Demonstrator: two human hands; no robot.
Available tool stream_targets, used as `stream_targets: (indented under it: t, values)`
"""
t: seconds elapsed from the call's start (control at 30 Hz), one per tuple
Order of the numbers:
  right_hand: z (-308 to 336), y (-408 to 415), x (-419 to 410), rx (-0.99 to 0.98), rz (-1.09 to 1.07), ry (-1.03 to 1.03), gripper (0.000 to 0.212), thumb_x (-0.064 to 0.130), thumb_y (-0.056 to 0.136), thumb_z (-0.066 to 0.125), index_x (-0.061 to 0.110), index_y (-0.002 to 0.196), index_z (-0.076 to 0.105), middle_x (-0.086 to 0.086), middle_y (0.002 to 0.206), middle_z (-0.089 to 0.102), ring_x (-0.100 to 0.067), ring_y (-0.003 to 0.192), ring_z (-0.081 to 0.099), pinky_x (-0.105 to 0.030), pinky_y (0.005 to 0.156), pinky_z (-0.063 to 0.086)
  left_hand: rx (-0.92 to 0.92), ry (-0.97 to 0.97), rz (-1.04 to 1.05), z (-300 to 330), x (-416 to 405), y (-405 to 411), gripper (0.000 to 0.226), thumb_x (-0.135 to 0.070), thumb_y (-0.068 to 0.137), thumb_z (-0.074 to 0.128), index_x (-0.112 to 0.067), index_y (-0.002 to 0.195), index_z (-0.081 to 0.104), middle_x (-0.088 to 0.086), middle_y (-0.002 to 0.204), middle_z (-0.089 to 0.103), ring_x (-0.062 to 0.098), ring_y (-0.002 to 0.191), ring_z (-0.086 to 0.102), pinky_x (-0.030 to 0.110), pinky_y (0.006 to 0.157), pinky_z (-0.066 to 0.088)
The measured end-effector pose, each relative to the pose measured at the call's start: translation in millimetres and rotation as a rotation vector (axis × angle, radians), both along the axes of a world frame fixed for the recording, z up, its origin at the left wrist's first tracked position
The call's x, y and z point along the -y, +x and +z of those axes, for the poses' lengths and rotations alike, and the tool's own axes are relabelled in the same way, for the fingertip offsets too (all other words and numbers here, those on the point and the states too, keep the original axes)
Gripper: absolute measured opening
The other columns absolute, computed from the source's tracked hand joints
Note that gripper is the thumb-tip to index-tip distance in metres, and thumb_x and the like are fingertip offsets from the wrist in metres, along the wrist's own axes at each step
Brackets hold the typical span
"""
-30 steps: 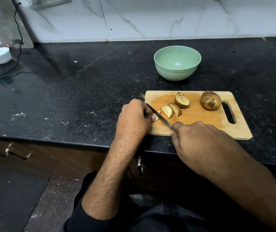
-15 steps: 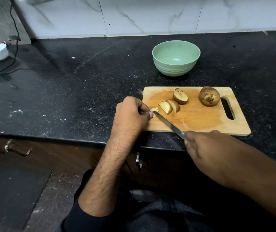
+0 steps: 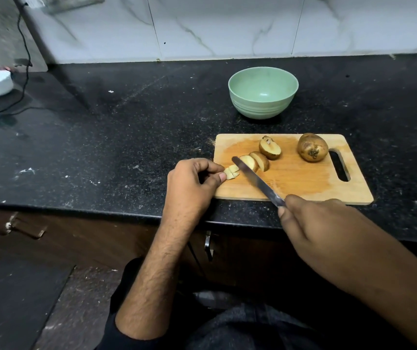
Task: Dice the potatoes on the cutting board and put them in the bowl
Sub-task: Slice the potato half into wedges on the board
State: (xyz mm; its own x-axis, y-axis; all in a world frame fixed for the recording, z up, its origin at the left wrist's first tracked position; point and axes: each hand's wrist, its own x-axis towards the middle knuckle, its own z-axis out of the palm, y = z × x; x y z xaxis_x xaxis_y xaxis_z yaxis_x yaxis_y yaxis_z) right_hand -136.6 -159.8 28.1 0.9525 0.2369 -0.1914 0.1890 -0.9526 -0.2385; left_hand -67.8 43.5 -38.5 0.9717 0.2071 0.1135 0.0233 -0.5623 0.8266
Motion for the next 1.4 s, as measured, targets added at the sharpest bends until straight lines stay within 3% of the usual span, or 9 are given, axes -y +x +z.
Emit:
stream_targets:
  t: [0.23, 0.33, 0.53, 0.83, 1.07, 1.17, 1.27, 1.4]
  values:
    - [-6.8, 6.3, -21.6, 0.034, 0.026, -0.004, 0.025, 0.046, 0.106, 0.022, 0.033, 0.098, 0.042, 0.007, 0.073, 0.052, -0.006, 0.067, 0.049, -0.029, 0.057, 0.039, 0.005, -0.045, 0.016, -0.6, -1.1, -1.2, 0.008, -0.023, 0.079, 0.084, -0.026, 0.084, 0.078, -0.015, 0.076, 0.073, 0.003, 0.075, 0.067, 0.009, 0.068, 0.050]
    - [-8.2, 6.1, -26.6, 0.047, 0.045, -0.010, 0.030, 0.045, 0.106, 0.022, 0.030, 0.111, 0.047, 0.009, 0.074, 0.050, -0.009, 0.070, 0.051, -0.031, 0.062, 0.042, -0.001, -0.065, 0.018, -0.5, -2.1, -0.9, 0.008, -0.021, 0.079, 0.085, -0.024, 0.082, 0.078, -0.013, 0.074, 0.073, 0.006, 0.073, 0.067, 0.007, 0.064, 0.048]
    - [-7.1, 8.2, -29.0, 0.089, 0.061, -0.105, 0.033, 0.043, 0.107, 0.022, 0.027, 0.120, 0.048, 0.007, 0.072, 0.046, -0.018, 0.073, 0.051, -0.032, 0.062, 0.041, -0.034, -0.081, 0.023, 3.4, 0.5, 1.1, 0.007, -0.018, 0.079, 0.085, -0.019, 0.078, 0.078, -0.017, 0.065, 0.069, -0.009, 0.059, 0.059, 0.002, 0.058, 0.042]
    - [-1.1, 24.7, -30.9, 0.002, 0.115, -0.208, 0.032, 0.037, 0.108, 0.027, 0.030, 0.130, 0.048, 0.007, 0.074, 0.043, -0.016, 0.072, 0.046, -0.032, 0.058, 0.037, -0.136, -0.049, 0.031, 7.0, -0.5, 9.0, 0.010, -0.022, 0.079, 0.084, -0.023, 0.073, 0.077, -0.014, 0.064, 0.069, -0.007, 0.057, 0.058, 0.006, 0.051, 0.042]
    - [2.6, 22.1, -14.4, -0.088, 0.130, -0.238, 0.029, 0.040, 0.108, 0.023, 0.034, 0.127, 0.044, 0.009, 0.079, 0.045, -0.006, 0.067, 0.043, -0.027, 0.054, 0.036, -0.147, -0.034, 0.038, 7.4, 0.4, 9.8, 0.008, -0.022, 0.080, 0.084, -0.022, 0.075, 0.077, -0.011, 0.068, 0.069, -0.004, 0.061, 0.059, 0.006, 0.052, 0.041]
    - [8.4, 5.4, 0.3, -0.123, 0.102, -0.232, 0.022, 0.047, 0.106, 0.019, 0.038, 0.103, 0.039, 0.009, 0.079, 0.050, -0.008, 0.071, 0.051, -0.028, 0.061, 0.043, -0.132, -0.025, 0.039, 5.6, -0.7, 9.3, 0.009, -0.022, 0.080, 0.084, -0.023, 0.074, 0.077, -0.013, 0.068, 0.069, -0.005, 0.064, 0.061, 0.005, 0.053, 0.041]
    - [9.0, 0.4, 9.0, -0.109, 0.060, -0.211, 0.028, 0.051, 0.104, 0.018, 0.037, 0.085, 0.032, 0.009, 0.078, 0.051, -0.006, 0.070, 0.049, -0.026, 0.057, 0.038, -0.092, 0.009, 0.031, 2.9, -0.2, 6.4, 0.009, -0.023, 0.082, 0.082, -0.024, 0.076, 0.075, -0.016, 0.070, 0.068, -0.009, 0.070, 0.060, 0.001, 0.056, 0.039]
    - [4.6, -2.2, 15.5, -0.048, 0.031, -0.100, 0.032, 0.055, 0.101, 0.020, 0.035, 0.083, 0.038, 0.009, 0.077, 0.055, -0.006, 0.073, 0.052, -0.032, 0.067, 0.047, 0.003, 0.077, -0.006, 0.7, 3.9, 0.1, 0.014, -0.036, 0.083, 0.080, -0.029, 0.092, 0.073, -0.013, 0.084, 0.068, -0.002, 0.080, 0.062, 0.005, 0.067, 0.043]
